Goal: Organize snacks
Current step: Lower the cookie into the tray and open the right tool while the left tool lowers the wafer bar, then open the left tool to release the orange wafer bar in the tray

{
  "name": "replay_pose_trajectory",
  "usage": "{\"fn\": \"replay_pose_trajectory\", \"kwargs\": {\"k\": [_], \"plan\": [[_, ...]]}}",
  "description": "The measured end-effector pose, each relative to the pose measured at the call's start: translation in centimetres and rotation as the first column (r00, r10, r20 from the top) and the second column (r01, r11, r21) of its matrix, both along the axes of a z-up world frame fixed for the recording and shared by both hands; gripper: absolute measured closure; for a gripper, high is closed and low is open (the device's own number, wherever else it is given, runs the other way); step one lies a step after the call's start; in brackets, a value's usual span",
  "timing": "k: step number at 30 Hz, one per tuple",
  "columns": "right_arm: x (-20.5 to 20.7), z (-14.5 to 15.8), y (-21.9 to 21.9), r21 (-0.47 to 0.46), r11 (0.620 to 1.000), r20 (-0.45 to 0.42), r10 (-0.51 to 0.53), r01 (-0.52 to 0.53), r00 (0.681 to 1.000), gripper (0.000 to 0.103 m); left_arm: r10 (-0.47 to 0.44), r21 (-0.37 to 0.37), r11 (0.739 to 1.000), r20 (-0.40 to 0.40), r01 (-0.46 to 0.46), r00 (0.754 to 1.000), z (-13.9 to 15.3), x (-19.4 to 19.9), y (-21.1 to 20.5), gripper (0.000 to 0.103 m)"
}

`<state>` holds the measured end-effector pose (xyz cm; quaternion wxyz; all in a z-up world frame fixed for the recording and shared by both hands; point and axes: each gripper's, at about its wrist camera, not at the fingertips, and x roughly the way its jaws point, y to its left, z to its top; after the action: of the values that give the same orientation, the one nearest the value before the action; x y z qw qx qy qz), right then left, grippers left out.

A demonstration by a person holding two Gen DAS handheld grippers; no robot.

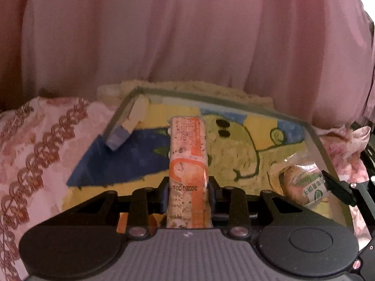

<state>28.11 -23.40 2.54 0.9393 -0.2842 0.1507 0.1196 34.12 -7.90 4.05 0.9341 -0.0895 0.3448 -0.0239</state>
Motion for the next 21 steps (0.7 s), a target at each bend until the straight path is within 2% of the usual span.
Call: {"fn": "replay_pose_trajectory", "kwargs": {"k": [6, 11, 14, 17, 19, 21], "plan": [[-0.4, -0.4, 0.1, 0.007, 1.0, -0.024, 0.003, -0.003, 1.0, 0.054, -0.008, -0.009, 1.0, -0.039, 0.007, 0.999, -0.8, 0.2, -0.1, 0.067], [0.2, -0.7, 0.1, 0.007, 1.0, -0.039, -0.008, 0.008, 0.999, 0.052, -0.014, 0.007, 1.0, -0.03, 0.014, 0.999, -0.9, 0.1, -0.3, 0.066], [0.2, -0.6, -0.2, 0.014, 1.0, -0.044, -0.018, 0.019, 0.999, 0.044, -0.013, 0.005, 1.0, -0.026, 0.014, 1.0, -0.9, 0.0, -0.3, 0.065], [0.0, -0.3, -0.5, 0.023, 0.999, -0.038, -0.031, 0.032, 0.999, 0.036, -0.01, 0.0, 1.0, -0.02, 0.01, 1.0, -0.8, -0.2, -0.2, 0.047], [-0.3, -0.1, -0.9, 0.032, 0.999, -0.03, -0.041, 0.042, 0.999, 0.029, -0.006, -0.005, 1.0, -0.001, 0.006, 1.0, -0.5, -0.6, -0.1, 0.043], [-0.8, 0.3, -1.3, 0.05, 0.997, -0.018, -0.053, 0.054, 0.998, 0.025, -0.013, -0.011, 1.0, 0.011, 0.013, 1.0, -0.1, -1.0, 0.0, 0.039]]}}
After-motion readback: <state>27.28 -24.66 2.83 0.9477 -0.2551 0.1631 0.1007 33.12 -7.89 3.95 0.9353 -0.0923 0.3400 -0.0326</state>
